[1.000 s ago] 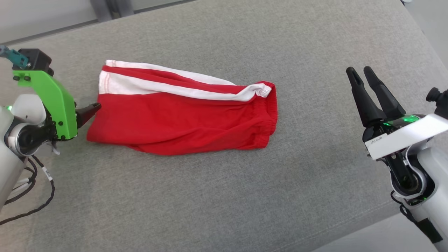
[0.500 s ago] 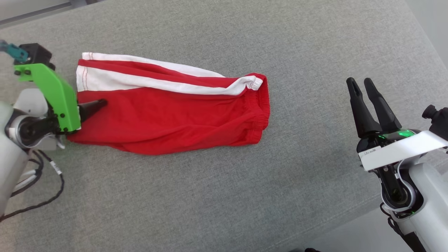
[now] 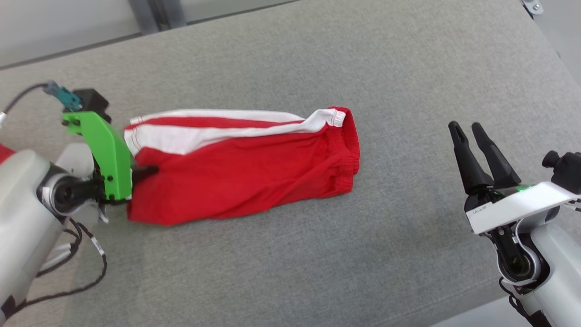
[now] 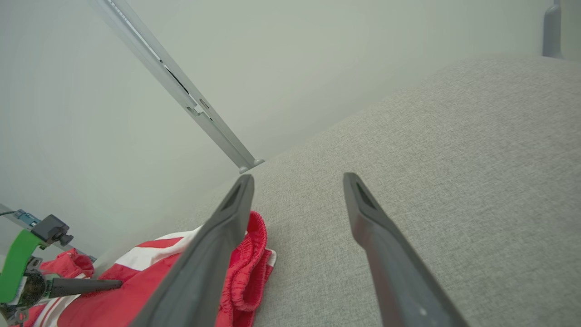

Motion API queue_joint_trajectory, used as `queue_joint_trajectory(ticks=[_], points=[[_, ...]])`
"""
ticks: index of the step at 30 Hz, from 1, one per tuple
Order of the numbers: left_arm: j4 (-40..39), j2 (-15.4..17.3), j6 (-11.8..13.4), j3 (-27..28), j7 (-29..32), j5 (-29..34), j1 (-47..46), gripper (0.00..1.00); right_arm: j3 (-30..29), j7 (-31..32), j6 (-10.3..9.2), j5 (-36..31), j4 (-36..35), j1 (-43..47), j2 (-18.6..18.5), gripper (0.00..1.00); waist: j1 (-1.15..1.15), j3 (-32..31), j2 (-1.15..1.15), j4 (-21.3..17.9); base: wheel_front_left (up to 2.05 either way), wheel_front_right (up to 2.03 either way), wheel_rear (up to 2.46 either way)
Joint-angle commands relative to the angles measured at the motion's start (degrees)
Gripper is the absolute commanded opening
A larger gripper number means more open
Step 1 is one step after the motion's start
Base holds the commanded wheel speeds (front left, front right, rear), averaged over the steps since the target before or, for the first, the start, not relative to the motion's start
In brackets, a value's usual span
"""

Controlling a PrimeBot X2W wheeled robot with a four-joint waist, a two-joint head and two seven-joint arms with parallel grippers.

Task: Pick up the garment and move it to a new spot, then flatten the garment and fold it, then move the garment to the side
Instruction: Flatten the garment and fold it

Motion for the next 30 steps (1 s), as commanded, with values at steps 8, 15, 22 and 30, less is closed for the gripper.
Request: queue_joint_trajectory(ticks=[8, 15, 22, 30], points=[[-6.68, 2.39, 1.58, -1.58, 1.95, -1.65, 6.45, 0.0, 0.67, 1.42, 0.03, 1.2, 2.09, 2.0, -1.93, 1.0, 0.0, -6.76, 0.0, 6.24, 0.0, 0.0, 0.0], [-8.02, 2.4, 3.3, -2.09, -0.78, -1.06, 10.1, 1.0, 1.37, 2.77, 0.03, 1.35, 3.25, 1.76, -1.89, 1.0, 0.0, -7.71, 0.0, 6.99, 0.0, 0.0, 0.0], [-8.19, 3.58, 2.94, -1.31, -5.5, 1.7, 9.72, 1.0, 1.82, 2.9, 0.03, -0.06, 4.34, 2.19, -2.03, 1.0, 0.0, -9.9, 0.0, 7.8, 0.0, 0.0, 0.0], [-14.95, 7.14, 7.08, 2.68, -23.25, 9.11, 11.5, 1.0, 0.27, 0.96, 0.03, -6.04, 5.18, 3.73, -1.0, 1.0, 0.0, -12.67, 0.0, 9.5, 0.0, 0.0, 0.0]])
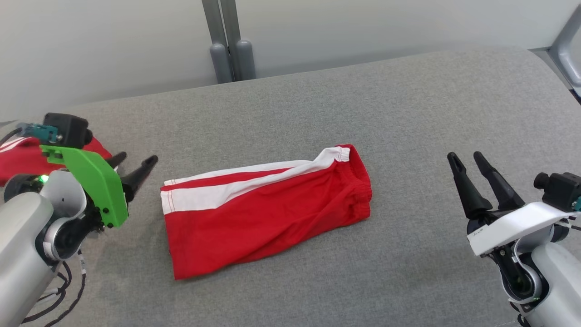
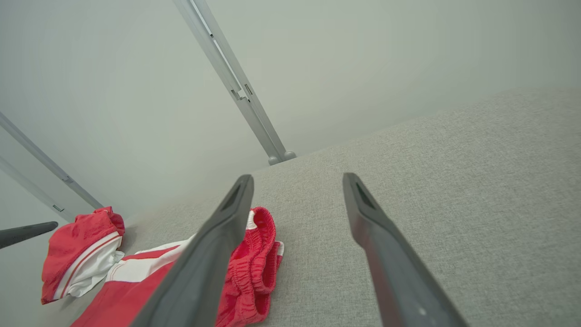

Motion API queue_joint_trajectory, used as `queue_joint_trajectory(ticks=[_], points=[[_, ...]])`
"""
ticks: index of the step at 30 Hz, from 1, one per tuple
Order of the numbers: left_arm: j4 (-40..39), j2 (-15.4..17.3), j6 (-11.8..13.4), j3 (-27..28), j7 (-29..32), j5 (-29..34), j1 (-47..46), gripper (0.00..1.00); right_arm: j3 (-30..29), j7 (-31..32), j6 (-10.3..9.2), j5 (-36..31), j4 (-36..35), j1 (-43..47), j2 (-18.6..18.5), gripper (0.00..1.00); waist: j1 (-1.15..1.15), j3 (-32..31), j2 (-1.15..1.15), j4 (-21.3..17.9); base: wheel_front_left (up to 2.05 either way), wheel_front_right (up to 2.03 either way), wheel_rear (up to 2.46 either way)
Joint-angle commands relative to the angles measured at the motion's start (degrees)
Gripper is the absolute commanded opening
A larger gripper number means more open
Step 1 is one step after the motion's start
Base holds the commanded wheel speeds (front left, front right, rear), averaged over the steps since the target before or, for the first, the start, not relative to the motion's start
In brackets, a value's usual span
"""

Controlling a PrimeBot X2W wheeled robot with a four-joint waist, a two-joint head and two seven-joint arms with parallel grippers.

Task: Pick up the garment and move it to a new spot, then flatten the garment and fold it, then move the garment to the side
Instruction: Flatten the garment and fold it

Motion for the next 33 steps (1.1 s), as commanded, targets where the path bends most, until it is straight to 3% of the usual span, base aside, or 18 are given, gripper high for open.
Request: queue_joint_trajectory(ticks=[1, 10, 13, 17, 21, 24, 33], points=[[-1.67, 0.91, 2.04, 0.68, -3.88, 2.18, 1.88, 1.0, -1.16, -0.68, 0.03, -1.53, 0.23, 1.07, 0.56, 1.0, 0.0, -0.99, 0.0, 1.05, 0.0, 0.0, 0.0], [-14.31, 2.56, 16.68, 7.83, -28.53, 6.85, 13.81, 1.0, -10.59, -1.59, 0.03, -12.82, -1.94, 4.6, 6.15, 1.0, 0.0, -2.52, 0.0, 4.15, 0.0, 0.0, 0.0], [-17.14, 1.9, 19.44, 10.58, -31.12, 8.66, 17.93, 1.0, -13.91, -1.59, 0.03, -16.85, -3.33, 5.96, 7.99, 1.0, 0.0, -2.45, 0.0, 5.11, 0.0, 0.0, 0.0], [-20.34, -1.49, 21.97, 17.19, -31.58, 15.26, 23.98, 1.0, -16.17, -1.58, 0.03, -21.2, -4.55, 7.64, 10.32, 1.0, 0.0, -2.32, 0.0, 6.31, 0.0, 0.0, 0.0], [-21.95, -7.08, 21.77, 24.63, -31.58, 24.02, 31.21, 1.0, -17.34, -1.59, 0.03, -24.61, -5.2, 9.46, 11.78, 1.0, 0.0, -2.33, 0.0, 7.03, 0.0, 0.0, 0.0], [-22.04, -11.48, 20.28, 29.35, -31.59, 29.81, 36.01, 1.0, -17.83, -1.59, 0.03, -26.72, -4.78, 10.73, 13.02, 1.0, 0.0, -2.67, 0.0, 7.21, 0.0, 0.0, 0.0], [-19.19, -22.16, 12.89, 39.89, -31.6, 40.35, 45.0, 1.0, -16.92, -1.6, 0.03, -31.69, -1.16, 12.6, 13.6, 1.0, 0.0, -3.75, 0.0, 6.89, 0.0, 0.0, 0.0]])
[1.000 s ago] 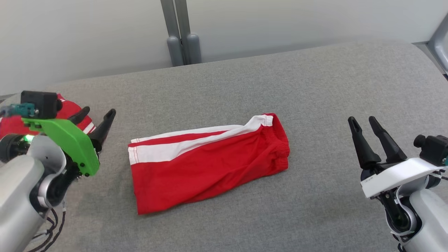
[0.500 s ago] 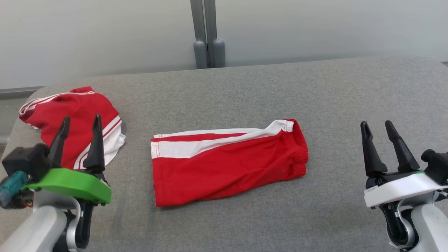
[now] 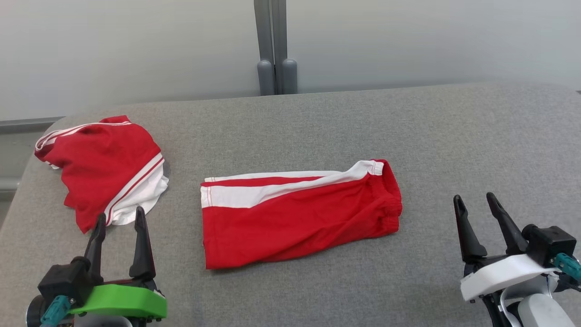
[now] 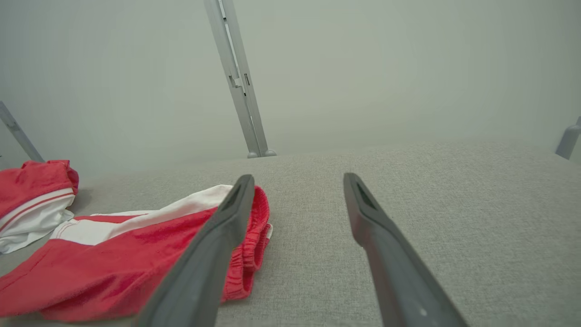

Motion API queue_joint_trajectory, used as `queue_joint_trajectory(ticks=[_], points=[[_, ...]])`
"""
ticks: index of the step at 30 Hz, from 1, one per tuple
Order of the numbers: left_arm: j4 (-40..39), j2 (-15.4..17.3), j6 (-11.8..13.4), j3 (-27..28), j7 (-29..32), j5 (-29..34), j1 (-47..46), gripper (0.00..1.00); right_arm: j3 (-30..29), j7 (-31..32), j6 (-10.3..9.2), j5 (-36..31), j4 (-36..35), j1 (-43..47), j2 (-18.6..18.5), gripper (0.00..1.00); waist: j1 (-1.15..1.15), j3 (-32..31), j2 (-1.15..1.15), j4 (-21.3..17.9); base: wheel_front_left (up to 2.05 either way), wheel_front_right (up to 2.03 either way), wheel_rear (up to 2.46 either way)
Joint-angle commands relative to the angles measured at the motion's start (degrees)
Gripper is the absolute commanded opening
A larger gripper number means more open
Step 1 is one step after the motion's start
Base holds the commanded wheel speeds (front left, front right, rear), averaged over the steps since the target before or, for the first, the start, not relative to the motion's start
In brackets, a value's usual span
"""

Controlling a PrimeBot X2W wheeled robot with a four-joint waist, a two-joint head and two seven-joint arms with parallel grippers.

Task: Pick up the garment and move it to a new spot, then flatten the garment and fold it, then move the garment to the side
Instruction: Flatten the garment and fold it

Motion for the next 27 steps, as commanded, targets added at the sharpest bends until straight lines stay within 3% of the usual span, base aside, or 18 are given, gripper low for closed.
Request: queue_joint_trajectory(ticks=[1, 13, 21, 27], points=[[0.75, -1.16, -1.24, 0.92, -0.18, 1.14, 1.09, 1.0, 0.27, -0.16, 0.03, -0.56, 0.66, 0.36, -0.33, 1.0, 0.0, -0.1, 0.0, -0.05, 0.0, 0.0, 0.0], [6.26, -8.36, -8.57, 6.94, -0.18, 7.79, 1.26, 1.0, 3.53, 0.06, 0.03, -1.24, 6.53, -4.17, -0.69, 1.0, 0.0, 0.13, 0.0, 0.43, 0.0, 0.0, 0.0], [8.28, -11.27, -11.88, 8.28, -0.18, 10.17, -1.04, 1.0, 6.04, 7.92, 0.03, 0.22, 12.83, -13.09, 0.23, 1.0, 0.0, 2.13, 0.0, 2.55, 0.0, 0.0, 0.0], [10.0, -12.91, -13.78, 8.81, -0.19, 11.38, -2.92, 1.0, 6.26, 12.08, 0.03, 1.92, 21.55, -18.24, 1.44, 1.0, 0.0, 3.65, 0.0, 5.54, 0.0, 0.0, 0.0]])
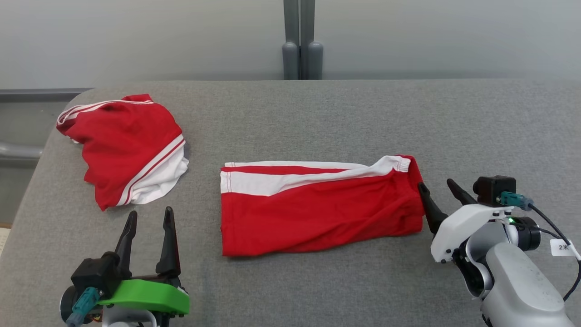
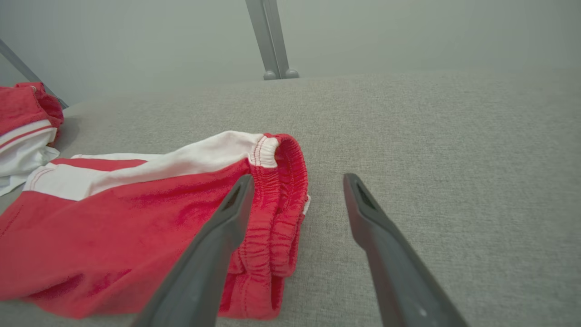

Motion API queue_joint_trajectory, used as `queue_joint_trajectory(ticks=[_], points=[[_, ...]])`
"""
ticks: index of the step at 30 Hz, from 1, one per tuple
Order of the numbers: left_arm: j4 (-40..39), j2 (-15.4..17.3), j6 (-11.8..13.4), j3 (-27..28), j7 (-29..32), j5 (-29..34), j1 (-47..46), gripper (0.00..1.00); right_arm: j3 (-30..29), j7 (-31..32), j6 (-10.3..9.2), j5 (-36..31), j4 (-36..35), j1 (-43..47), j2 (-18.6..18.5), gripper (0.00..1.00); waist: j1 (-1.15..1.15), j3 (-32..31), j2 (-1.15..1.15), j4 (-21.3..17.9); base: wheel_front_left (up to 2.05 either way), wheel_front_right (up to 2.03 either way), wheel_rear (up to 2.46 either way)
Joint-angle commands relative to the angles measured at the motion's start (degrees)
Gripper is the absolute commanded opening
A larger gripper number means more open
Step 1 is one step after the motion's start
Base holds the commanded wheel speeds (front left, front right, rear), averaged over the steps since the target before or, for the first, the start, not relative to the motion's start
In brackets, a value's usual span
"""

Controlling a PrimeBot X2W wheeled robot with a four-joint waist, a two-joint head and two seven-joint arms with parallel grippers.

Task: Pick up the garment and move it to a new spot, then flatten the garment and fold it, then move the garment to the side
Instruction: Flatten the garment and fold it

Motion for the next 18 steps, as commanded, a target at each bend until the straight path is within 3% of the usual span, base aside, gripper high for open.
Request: queue_joint_trajectory(ticks=[1, 11, 18], points=[[0.31, -0.32, -0.36, 0.23, -0.19, 0.32, -1.11, 1.0, 0.22, 0.36, 0.03, 0.26, 1.89, -0.92, 0.14, 1.0, 0.0, 1.21, 0.0, 1.8, 0.0, 0.0, 0.0], [1.63, -1.7, -2.14, 1.83, -0.19, 2.11, -2.21, 1.0, -1.26, 0.89, 0.03, 4.17, 14.84, -4.71, 2.02, 1.0, 0.0, 2.71, 0.0, 3.55, 0.0, 0.0, 0.0], [2.27, -2.18, -2.98, 2.15, -0.19, 3.42, -2.96, 1.0, -1.66, 3.73, 0.03, 13.54, 18.76, -5.96, 4.59, 1.0, 0.0, 3.67, 0.0, 4.42, 0.0, 0.0, 0.0]])
